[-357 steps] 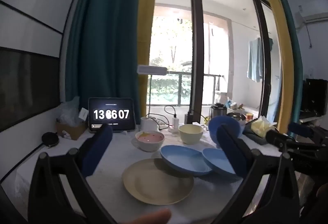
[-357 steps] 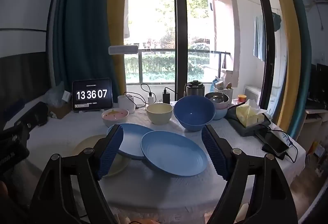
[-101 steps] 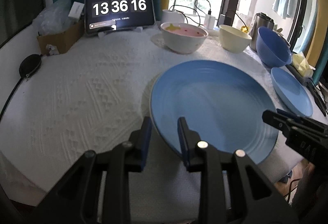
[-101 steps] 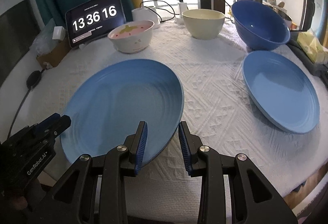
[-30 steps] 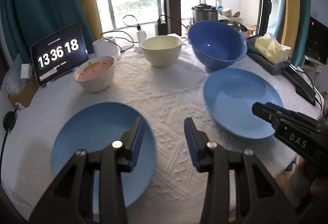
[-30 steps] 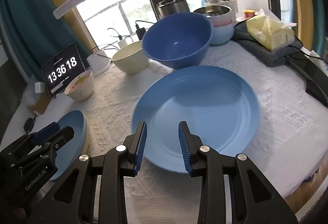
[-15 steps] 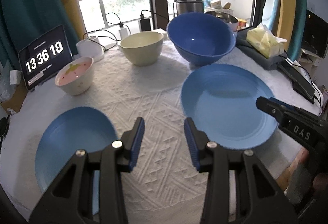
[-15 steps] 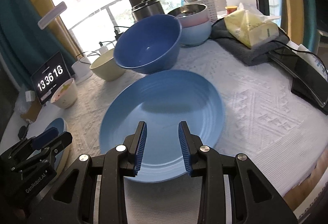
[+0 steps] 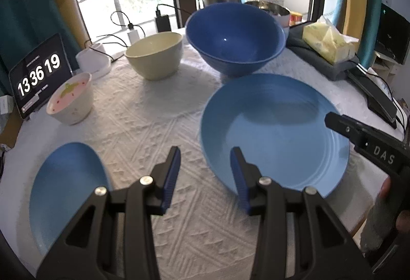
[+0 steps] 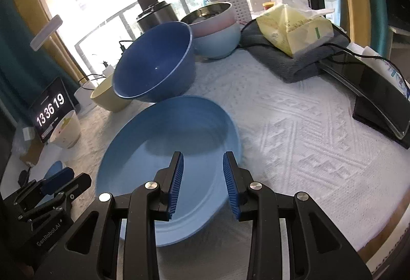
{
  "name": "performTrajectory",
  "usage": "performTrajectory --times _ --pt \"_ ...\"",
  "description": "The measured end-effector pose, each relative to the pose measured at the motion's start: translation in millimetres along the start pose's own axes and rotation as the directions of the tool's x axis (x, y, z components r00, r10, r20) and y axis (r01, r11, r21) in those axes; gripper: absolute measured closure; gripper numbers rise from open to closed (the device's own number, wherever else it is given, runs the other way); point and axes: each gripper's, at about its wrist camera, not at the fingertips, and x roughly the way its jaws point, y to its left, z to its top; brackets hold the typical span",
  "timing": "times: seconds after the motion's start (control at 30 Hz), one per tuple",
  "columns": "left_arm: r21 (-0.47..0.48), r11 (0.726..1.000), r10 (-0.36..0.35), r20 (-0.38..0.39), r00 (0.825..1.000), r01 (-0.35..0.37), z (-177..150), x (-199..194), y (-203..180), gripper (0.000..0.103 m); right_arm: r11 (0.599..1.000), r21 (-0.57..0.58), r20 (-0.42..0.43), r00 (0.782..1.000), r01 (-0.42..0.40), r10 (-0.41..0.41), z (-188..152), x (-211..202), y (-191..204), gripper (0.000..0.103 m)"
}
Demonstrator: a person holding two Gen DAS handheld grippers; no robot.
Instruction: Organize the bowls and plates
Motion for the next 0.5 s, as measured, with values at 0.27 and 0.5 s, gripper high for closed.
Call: performTrajectory --times 0.27,0.5 --pt "0.002 1.000 -0.009 -0.026 1.000 0.009 6 17 -9 0.061 1.000 0.007 0.008 1.000 -0.017 0.017 8 7 -5 0.069" --pt "-0.001 1.000 -0.009 -0.056 0.998 0.009 7 31 -11 0.061 1.000 0.016 0.036 0.999 -0.017 0.016 15 7 -10 0.069"
